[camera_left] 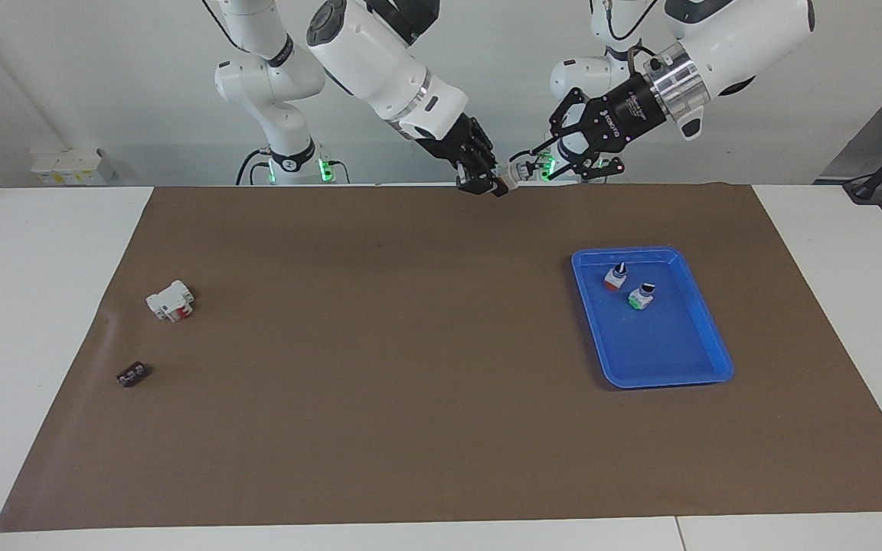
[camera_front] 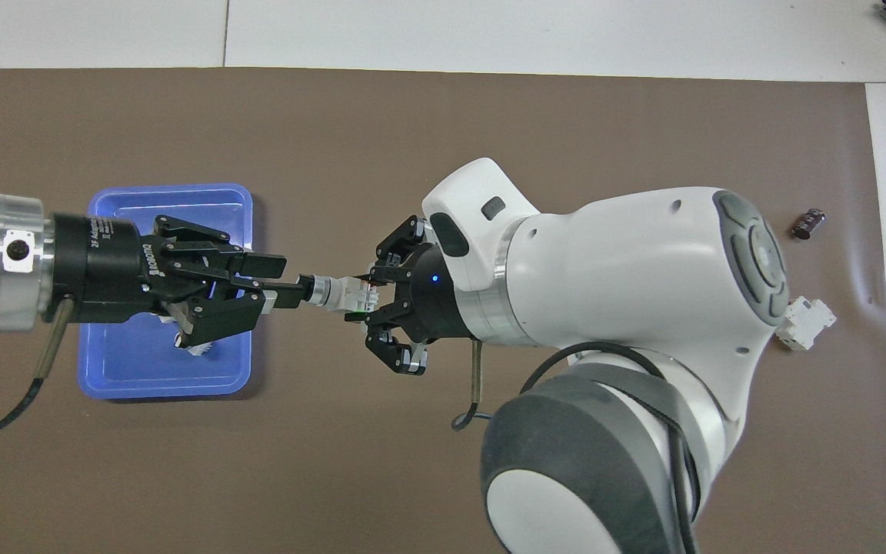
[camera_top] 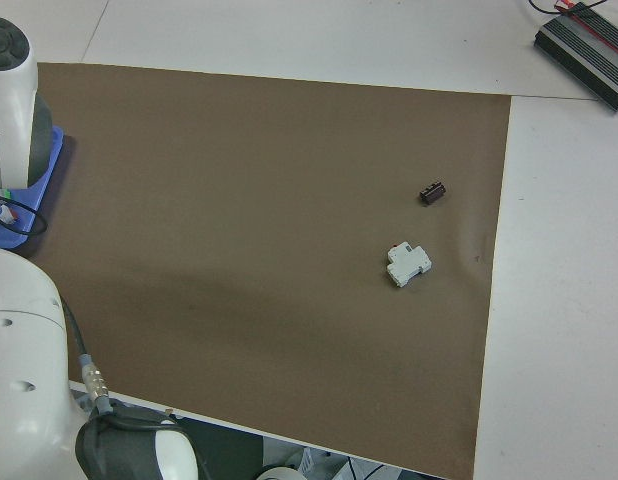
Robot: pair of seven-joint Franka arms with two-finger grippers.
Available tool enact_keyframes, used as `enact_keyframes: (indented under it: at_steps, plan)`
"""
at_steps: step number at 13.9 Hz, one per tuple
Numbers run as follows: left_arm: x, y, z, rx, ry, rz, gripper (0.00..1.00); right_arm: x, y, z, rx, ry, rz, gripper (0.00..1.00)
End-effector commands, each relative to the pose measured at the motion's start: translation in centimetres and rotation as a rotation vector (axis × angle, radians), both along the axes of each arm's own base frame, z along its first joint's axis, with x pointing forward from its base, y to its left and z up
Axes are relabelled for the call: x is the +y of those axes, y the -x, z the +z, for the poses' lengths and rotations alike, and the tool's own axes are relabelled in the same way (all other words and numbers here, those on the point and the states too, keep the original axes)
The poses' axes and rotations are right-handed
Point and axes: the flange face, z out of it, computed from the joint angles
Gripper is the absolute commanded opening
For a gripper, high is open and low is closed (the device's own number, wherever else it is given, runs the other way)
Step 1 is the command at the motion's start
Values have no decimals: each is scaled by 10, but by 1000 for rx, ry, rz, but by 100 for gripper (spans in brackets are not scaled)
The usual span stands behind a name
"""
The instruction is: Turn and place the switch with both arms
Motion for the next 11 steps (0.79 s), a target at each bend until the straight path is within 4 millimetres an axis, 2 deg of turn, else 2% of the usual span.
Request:
enact_keyframes:
  at_steps: [1,6,7,9,10,11]
  plan:
    - [-9,13,1,-1,20,33,45,0,5,5,8,-22,-34,0]
    - [-8,15,-3,9,27,38,44,0,6,5,10,-22,-33,0]
    - [-7,15,-2,10,30,38,39,0,5,5,10,-22,-34,0]
    - [-8,15,-3,9,30,37,7,0,5,5,10,-22,-34,0]
    - [-6,14,-3,6,30,41,1,0,5,5,10,-22,-34,0]
    - [-4,13,-3,4,30,46,0,0,5,5,11,-21,-33,0]
